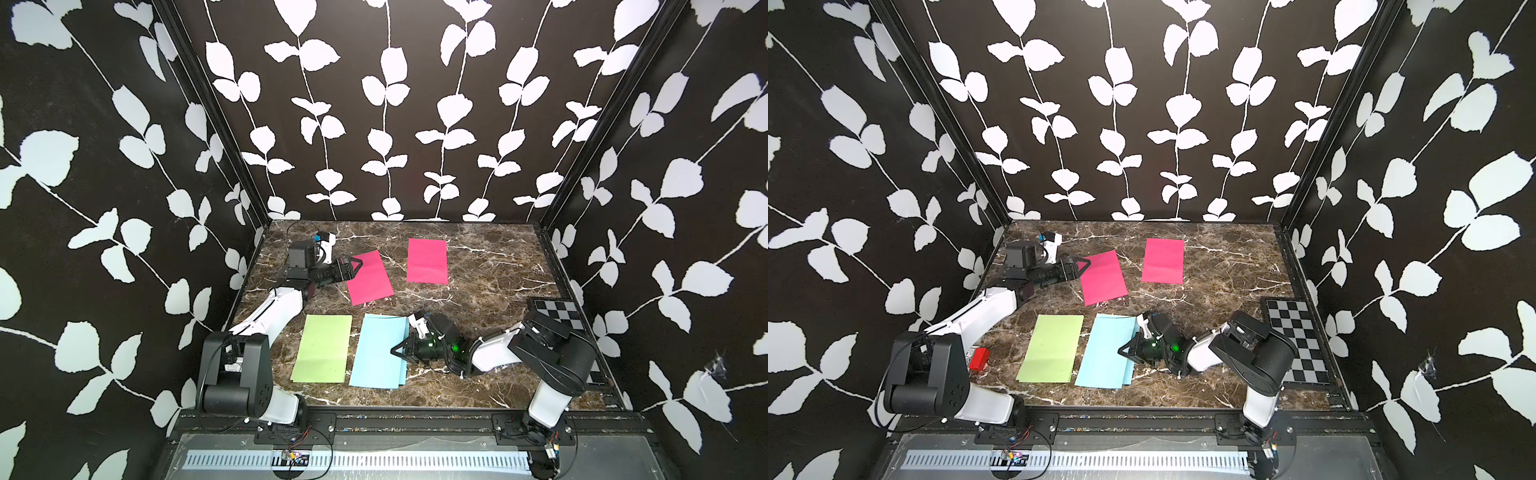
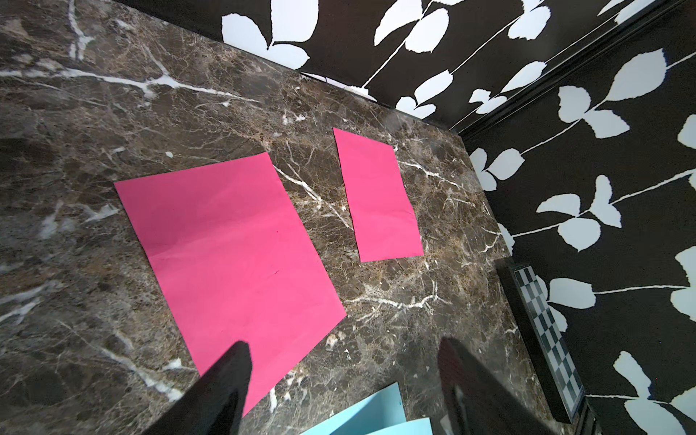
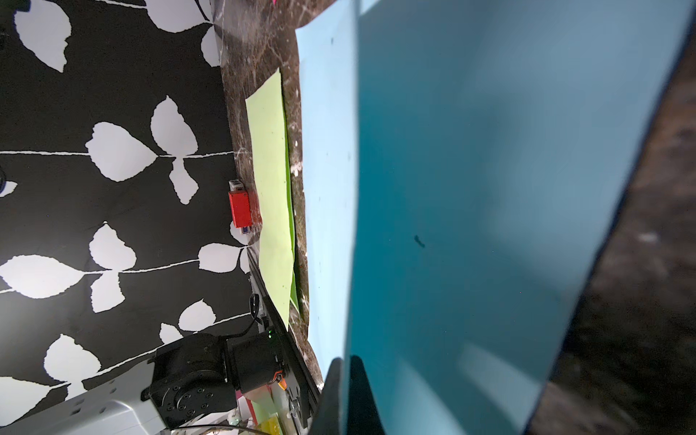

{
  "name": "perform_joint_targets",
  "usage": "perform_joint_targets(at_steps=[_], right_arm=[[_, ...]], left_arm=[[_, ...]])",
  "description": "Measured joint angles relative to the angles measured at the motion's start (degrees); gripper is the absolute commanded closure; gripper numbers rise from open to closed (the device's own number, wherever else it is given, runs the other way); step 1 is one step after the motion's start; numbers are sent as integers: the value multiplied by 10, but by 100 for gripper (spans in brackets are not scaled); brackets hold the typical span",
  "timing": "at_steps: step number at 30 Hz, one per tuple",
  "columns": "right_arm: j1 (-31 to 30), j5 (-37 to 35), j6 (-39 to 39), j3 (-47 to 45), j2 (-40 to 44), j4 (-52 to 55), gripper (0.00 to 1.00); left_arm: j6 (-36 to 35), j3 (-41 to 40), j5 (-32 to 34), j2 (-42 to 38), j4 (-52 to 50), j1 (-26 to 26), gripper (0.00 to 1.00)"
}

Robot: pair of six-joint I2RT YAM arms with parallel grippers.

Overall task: Sort the scattered colored papers by color
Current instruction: Place the colored paper.

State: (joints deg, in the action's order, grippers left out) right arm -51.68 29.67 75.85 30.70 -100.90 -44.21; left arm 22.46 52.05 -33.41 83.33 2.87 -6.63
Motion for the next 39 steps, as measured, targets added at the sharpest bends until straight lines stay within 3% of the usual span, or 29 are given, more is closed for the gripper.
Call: perform_joint_targets(at_steps=[34,36,39], right_arm=[[34,36,-15,19,-26,30,100],[35,37,-19,19,-25,35,83],[39,40,-26,19,-23,45,72]], left_arm=[[0,-1,-39,36,1,7,19],[0,-1,-41,38,2,8,20],[0,-1,-44,42,3,8,20]])
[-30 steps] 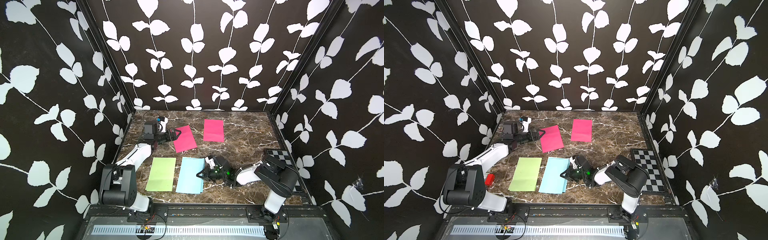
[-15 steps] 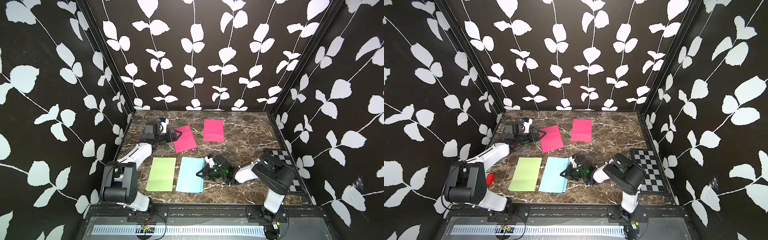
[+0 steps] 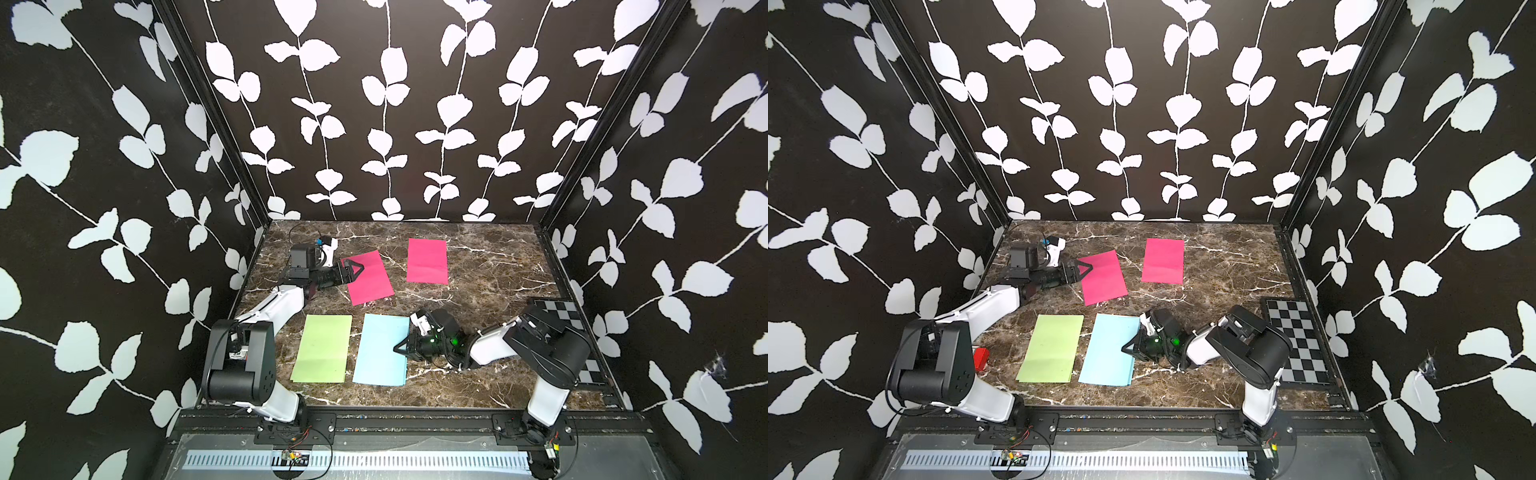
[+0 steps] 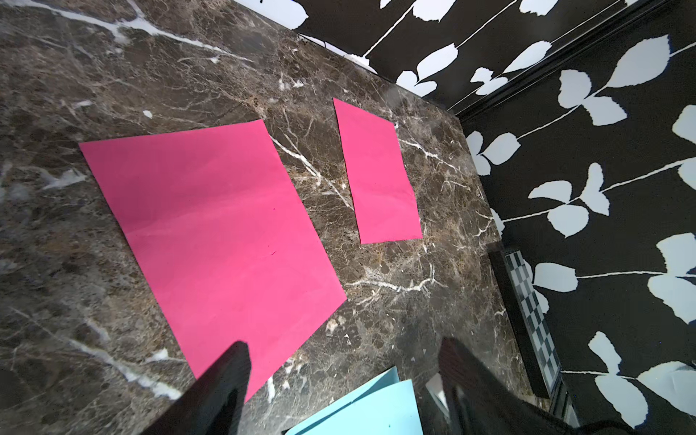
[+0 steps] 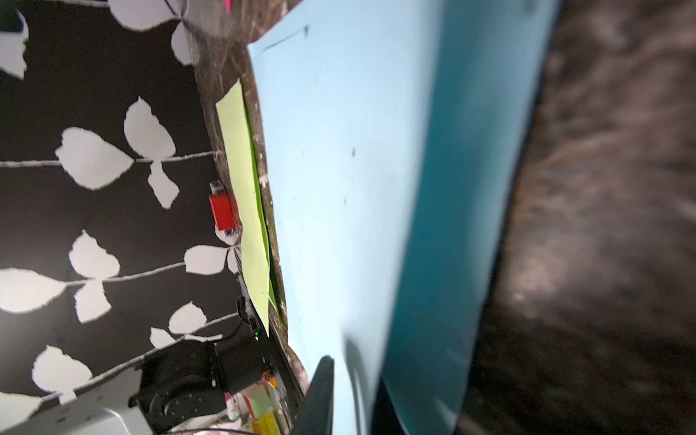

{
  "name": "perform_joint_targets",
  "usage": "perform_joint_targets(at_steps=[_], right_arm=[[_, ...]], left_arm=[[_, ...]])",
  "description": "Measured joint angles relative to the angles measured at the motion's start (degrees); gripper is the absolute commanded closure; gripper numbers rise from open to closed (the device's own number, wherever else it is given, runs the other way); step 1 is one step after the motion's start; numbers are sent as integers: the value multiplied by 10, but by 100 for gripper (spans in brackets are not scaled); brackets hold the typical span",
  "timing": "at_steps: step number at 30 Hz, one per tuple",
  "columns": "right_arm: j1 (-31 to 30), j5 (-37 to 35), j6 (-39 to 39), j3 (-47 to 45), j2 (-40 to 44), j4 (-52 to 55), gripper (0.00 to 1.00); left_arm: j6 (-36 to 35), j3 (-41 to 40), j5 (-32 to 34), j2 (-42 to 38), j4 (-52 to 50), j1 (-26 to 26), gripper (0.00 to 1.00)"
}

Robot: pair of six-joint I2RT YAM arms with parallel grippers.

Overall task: Sort the scattered colored papers by color
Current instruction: Place the colored paper.

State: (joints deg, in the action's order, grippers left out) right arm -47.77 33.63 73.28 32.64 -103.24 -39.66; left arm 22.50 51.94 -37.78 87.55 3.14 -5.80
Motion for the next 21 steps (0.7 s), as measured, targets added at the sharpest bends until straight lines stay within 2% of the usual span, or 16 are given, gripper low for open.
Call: perform_joint_targets(at_steps=[13,21], right_arm=[[14,0,-23,10,33,64,61],[15,-1,-47,40,81,145,55]], left_arm=[[3,-8,-17,5,11,0,20],[4,-8,-21,5,16,0,20]])
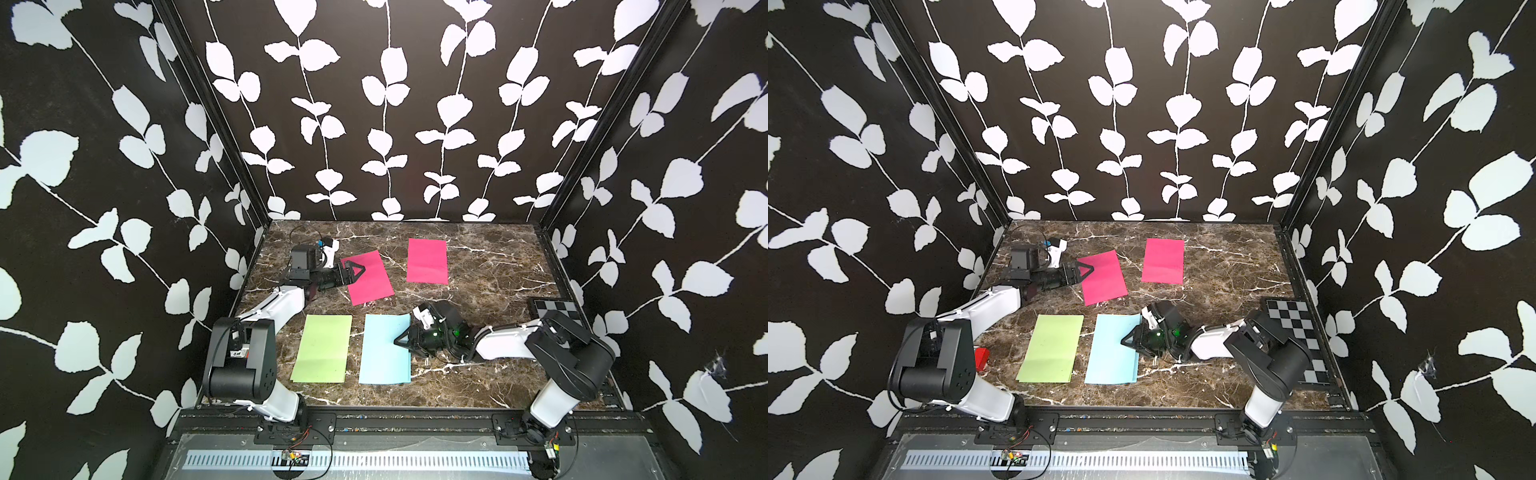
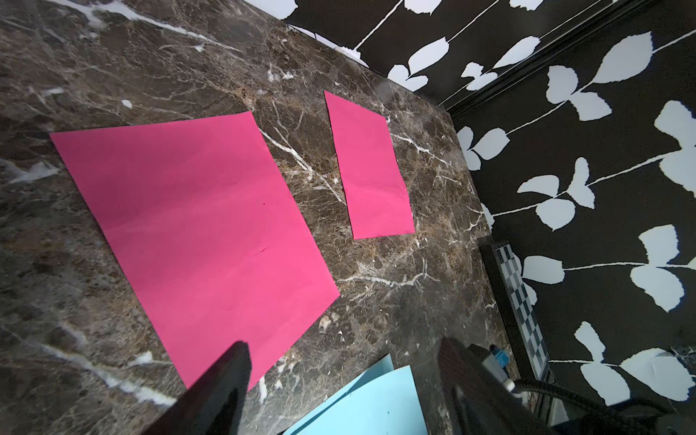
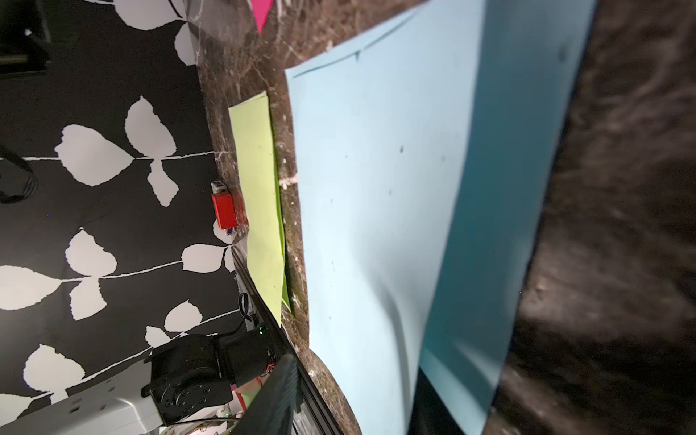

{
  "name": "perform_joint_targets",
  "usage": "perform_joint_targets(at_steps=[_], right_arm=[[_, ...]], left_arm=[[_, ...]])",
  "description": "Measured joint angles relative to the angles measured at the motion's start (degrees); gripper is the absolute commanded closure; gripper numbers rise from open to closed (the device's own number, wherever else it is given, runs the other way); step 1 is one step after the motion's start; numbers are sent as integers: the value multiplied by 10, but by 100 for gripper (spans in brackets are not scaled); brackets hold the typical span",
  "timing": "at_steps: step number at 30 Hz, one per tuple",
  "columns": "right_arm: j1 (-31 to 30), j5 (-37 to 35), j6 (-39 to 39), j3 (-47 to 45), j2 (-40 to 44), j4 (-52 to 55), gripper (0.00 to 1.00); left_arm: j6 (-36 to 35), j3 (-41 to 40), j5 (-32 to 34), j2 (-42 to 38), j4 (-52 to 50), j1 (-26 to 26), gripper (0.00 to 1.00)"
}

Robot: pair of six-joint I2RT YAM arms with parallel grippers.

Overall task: Sort the scattered colored papers by color
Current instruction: Place the colored paper, then pick up the colored paper from the center of the board.

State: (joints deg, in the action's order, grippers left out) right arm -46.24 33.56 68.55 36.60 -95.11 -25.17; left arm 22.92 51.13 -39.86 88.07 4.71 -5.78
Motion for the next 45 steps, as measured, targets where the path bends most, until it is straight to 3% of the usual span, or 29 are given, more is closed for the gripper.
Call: perform_joint_targets(at_steps=[17,27,32,38,45], right_arm=[[3,-44,-38,18,122,187,54],[6,-76,-68,25,125,254,54],[15,-106,-140,124,85,344,53],[68,-118,-219,290,14,375,52],[124,-87,-271,469,-162,380,52]], left_arm=[[0,-6,-2,0,4,2,19],[0,-6,1,3,4,2,19],[11,0,13,28,-4,2,19],[41,8,24,65,-8,10,19],[80,19,29,101,15,27,19]])
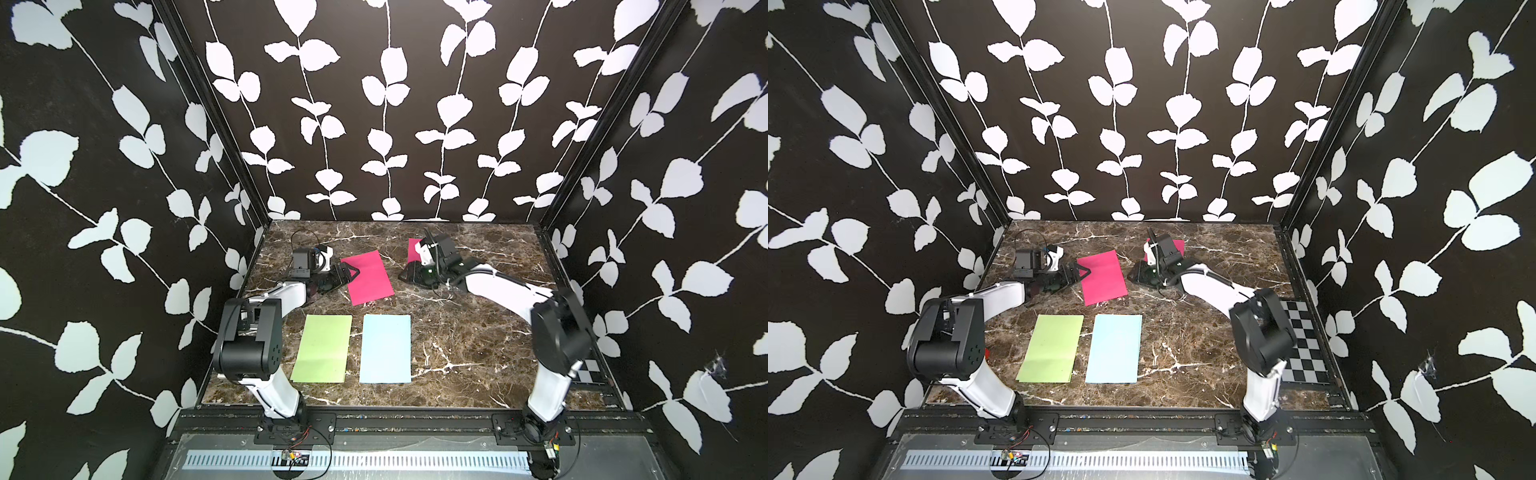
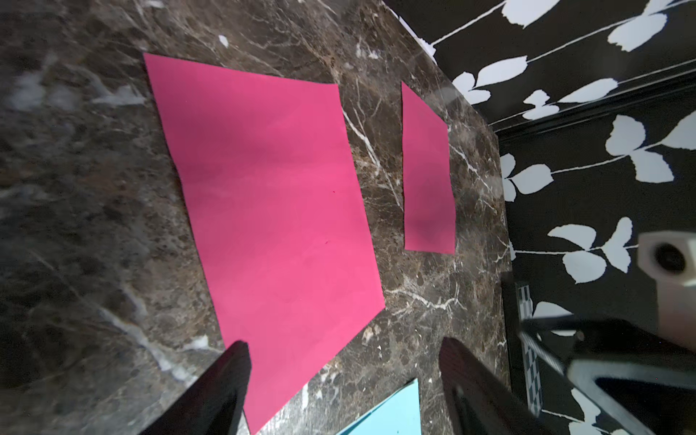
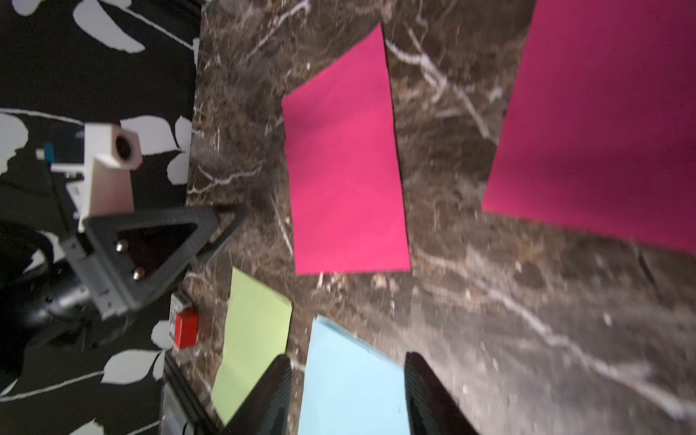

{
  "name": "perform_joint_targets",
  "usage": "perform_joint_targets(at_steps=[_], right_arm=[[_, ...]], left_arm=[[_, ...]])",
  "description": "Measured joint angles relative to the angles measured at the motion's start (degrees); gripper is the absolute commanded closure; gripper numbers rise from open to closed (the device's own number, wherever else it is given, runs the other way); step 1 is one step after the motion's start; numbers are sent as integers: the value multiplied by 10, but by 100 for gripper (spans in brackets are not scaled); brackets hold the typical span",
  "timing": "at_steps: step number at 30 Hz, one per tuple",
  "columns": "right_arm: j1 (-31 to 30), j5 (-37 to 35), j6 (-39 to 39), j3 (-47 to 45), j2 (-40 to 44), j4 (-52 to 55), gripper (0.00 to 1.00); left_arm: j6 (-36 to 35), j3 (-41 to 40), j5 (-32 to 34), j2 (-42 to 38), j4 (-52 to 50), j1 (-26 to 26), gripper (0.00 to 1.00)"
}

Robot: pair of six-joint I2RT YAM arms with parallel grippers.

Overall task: Sort the scattered colored papers by color
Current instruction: Pick up the colored paper from the center of the board.

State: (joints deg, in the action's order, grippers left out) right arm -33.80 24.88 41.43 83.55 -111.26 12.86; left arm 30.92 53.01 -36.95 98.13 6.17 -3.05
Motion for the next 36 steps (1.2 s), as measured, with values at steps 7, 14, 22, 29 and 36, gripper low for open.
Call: perform_joint_targets(at_steps=[7,14,22,29,36], right_arm=[[-4,56,4,62,-151,-19,52],[-7,77,10,72,-160,-35,52],[-10,89,23,76,-162,-53,52],[-21,101,32,105,-194,-68,51],[-21,108,39,113,-210,-76,51]], left_arm=[[36,3,-5,55,37,16,20],[40,26,-7,62,45,22,19],[41,45,-10,98,59,26,19],[42,63,-12,133,59,28,19],[38,96,-16,150,57,29,18]])
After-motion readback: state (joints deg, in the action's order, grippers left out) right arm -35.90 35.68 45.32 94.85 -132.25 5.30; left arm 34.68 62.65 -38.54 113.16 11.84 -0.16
